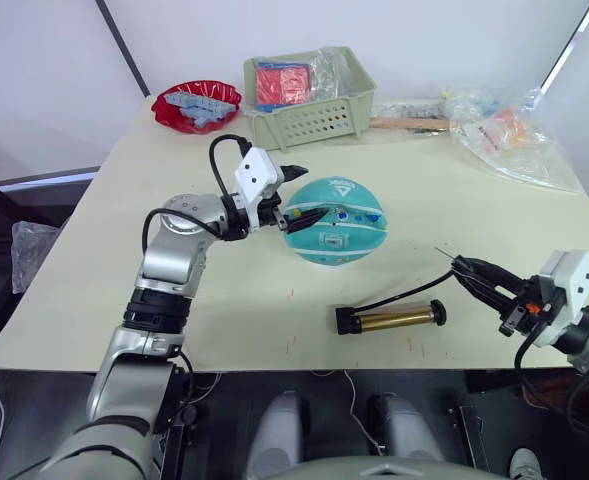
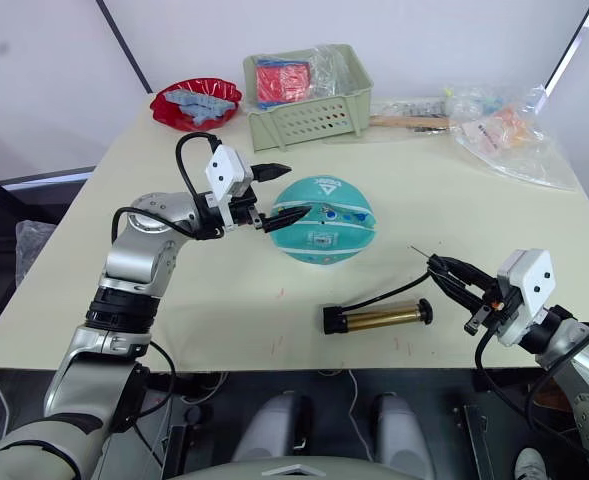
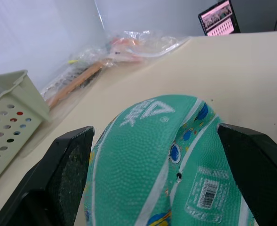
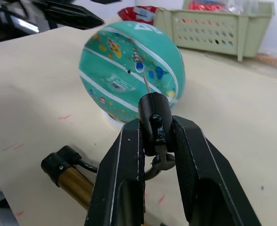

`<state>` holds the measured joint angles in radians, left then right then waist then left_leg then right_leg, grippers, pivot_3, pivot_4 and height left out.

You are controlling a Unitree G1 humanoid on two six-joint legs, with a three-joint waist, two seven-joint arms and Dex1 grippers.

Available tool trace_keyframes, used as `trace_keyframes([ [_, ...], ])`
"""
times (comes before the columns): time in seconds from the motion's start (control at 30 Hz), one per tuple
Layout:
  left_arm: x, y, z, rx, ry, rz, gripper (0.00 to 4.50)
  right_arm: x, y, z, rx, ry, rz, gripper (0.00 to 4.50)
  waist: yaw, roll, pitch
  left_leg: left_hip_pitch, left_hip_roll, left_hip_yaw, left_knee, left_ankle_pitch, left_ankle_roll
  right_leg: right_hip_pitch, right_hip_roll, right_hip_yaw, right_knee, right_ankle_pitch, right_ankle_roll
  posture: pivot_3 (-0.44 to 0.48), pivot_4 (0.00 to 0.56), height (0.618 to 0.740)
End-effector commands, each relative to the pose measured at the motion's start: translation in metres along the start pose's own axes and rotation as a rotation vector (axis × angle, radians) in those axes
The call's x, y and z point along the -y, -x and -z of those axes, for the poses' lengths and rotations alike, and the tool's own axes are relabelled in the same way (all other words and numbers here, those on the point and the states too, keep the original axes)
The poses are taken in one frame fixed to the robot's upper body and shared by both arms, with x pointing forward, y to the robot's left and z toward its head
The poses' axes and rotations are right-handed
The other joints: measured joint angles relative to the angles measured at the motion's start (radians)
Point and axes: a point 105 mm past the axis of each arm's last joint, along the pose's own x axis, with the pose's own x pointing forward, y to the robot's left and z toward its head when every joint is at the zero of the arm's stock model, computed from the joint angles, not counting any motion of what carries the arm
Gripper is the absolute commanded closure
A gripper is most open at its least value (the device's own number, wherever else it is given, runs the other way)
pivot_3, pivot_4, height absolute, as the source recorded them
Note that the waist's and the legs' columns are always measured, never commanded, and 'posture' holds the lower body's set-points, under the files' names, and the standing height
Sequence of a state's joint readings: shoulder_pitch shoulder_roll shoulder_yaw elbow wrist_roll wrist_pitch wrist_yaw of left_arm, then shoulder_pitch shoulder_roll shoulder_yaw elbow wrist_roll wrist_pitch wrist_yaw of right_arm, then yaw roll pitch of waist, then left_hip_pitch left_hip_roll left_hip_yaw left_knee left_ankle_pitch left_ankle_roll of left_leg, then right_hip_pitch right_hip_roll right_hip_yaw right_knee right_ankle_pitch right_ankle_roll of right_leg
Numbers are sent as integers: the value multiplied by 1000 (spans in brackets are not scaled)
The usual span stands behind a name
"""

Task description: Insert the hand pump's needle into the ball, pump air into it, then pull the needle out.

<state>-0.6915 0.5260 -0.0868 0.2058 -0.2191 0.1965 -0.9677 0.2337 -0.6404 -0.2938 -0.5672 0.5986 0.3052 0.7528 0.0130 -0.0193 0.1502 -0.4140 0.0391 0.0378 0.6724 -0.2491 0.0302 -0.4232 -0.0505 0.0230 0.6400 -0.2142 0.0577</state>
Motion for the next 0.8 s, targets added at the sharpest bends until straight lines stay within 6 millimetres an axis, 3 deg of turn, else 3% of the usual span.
trace_keyframes([
  [0.03,-10,3,-8,-15,-55,19,72,-3,1,-9,22,72,-20,4145,0,0,0,0,0,0,0,0,0,0,0,0,0,0,0,0,150,738],
  [0.37,-26,-7,12,-149,-55,118,72,-8,-1,-14,61,81,-22,4145,1,-2,1,0,0,0,0,0,0,0,0,0,0,0,0,0,150,738],
  [0.6,-28,-21,15,-144,-23,139,72,-11,0,-15,70,86,-22,4145,0,-3,2,0,0,0,0,0,0,0,0,0,0,0,0,0,150,738],
  [0.7,-27,-26,20,-144,3,141,878,-12,1,-15,71,89,-20,4145,0,-3,2,0,0,0,0,0,0,0,0,0,0,2,-1,0,150,738],
  [0.8,-27,-28,20,-116,31,131,2282,-13,1,-15,73,90,-21,4145,0,-3,2,0,0,0,0,0,0,0,0,0,0,2,-1,0,150,738],
])
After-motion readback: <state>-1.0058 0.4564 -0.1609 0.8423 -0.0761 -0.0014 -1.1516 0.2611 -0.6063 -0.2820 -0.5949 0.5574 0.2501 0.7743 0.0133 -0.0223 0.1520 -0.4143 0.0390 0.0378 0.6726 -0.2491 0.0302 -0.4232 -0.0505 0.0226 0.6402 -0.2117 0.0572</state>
